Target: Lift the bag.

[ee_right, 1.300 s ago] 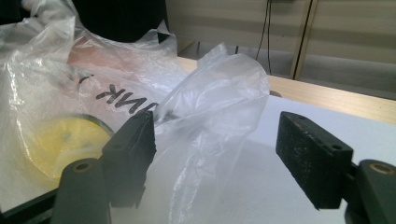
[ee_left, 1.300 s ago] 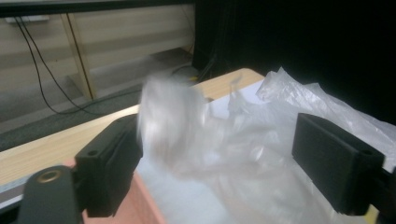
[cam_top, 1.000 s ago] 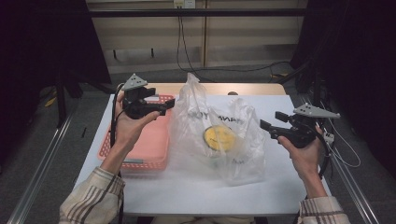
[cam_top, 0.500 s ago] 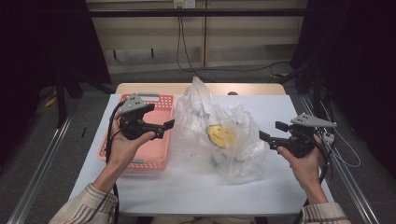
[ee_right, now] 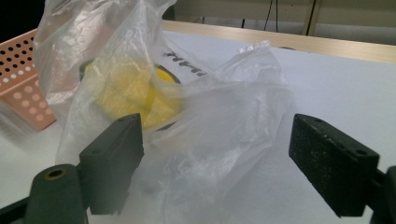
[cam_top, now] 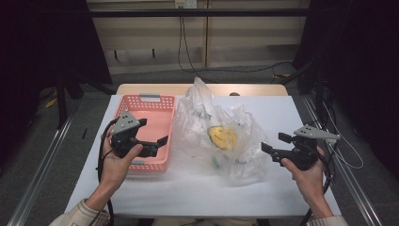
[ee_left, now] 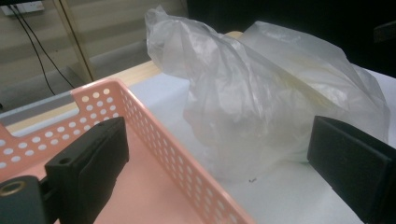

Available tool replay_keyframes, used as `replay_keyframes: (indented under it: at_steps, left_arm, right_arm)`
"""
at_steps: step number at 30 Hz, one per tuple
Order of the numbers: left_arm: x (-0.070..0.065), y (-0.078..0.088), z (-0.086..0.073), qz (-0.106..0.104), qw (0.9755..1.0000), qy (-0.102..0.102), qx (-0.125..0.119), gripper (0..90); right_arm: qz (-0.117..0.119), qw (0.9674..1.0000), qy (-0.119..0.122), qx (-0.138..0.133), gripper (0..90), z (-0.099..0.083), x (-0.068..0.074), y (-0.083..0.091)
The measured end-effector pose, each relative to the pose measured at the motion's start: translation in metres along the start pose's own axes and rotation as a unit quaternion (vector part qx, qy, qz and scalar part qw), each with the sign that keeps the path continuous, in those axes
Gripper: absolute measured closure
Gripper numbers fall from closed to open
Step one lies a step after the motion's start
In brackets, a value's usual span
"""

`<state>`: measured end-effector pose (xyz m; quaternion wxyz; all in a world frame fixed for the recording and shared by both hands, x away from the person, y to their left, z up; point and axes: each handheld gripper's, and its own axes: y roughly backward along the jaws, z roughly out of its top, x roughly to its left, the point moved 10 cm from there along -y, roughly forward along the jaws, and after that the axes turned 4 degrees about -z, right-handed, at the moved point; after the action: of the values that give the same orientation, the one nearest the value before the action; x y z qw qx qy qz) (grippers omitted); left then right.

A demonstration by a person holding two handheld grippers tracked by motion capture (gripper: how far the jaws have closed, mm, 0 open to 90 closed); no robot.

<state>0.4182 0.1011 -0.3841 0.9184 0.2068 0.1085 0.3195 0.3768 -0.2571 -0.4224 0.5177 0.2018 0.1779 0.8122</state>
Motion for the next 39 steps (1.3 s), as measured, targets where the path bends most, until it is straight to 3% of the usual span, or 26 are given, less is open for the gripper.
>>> replay_keyframes:
  at_steps: [8,11,13,19,22,25,27,31,35,37,39]
  left_arm:
    - [-0.017,0.007,-0.025,-0.017,0.9997,-0.001,0.019,5.3]
    - [-0.024,0.011,-0.033,-0.012,0.9995,-0.019,0.023,5.4]
    - [-0.026,0.013,-0.038,-0.014,0.9995,-0.015,0.024,5.4]
    - [-0.023,0.021,-0.058,0.0,0.9996,0.001,0.027,5.8]
    - [-0.02,0.026,-0.063,0.008,0.9999,0.002,0.01,6.5]
    - [-0.017,0.026,-0.073,0.013,0.9996,0.012,0.021,6.5]
    - [-0.018,0.026,-0.079,0.017,0.9995,0.019,0.02,6.5]
    - [-0.024,0.026,-0.087,0.018,0.9996,0.005,0.02,6.8]
    - [-0.026,0.03,-0.092,0.023,0.9995,0.016,0.017,6.7]
    - [-0.026,0.031,-0.095,0.025,0.9995,0.011,0.015,6.7]
    - [-0.025,0.032,-0.098,0.027,0.9993,0.022,0.01,6.7]
  right_arm:
    - [-0.017,0.9996,0.012,0.017,14.9,-0.016,0.007,-0.001]
    - [-0.018,0.9997,0.004,0.014,14.3,-0.02,0.01,-0.001]
    - [-0.022,0.9996,0.004,0.018,12.8,-0.023,0.012,-0.001]
    - [-0.027,0.9992,0.003,0.028,10.6,-0.034,0.016,-0.001]
    - [-0.032,0.999,0.006,0.031,10.0,-0.039,0.016,-0.001]
    - [-0.031,0.999,0.008,0.031,10.0,-0.045,0.017,-0.002]
    - [-0.028,0.9991,0.008,0.03,9.6,-0.05,0.018,-0.002]
    - [-0.027,0.9993,0.01,0.025,8.8,-0.055,0.017,0.001]
    - [-0.034,0.999,0.008,0.028,8.9,-0.064,0.015,0.002]
    - [-0.031,0.9992,0.004,0.026,8.9,-0.067,0.014,0.004]
    - [-0.034,0.9992,0.0,0.021,8.8,-0.069,0.013,0.006]
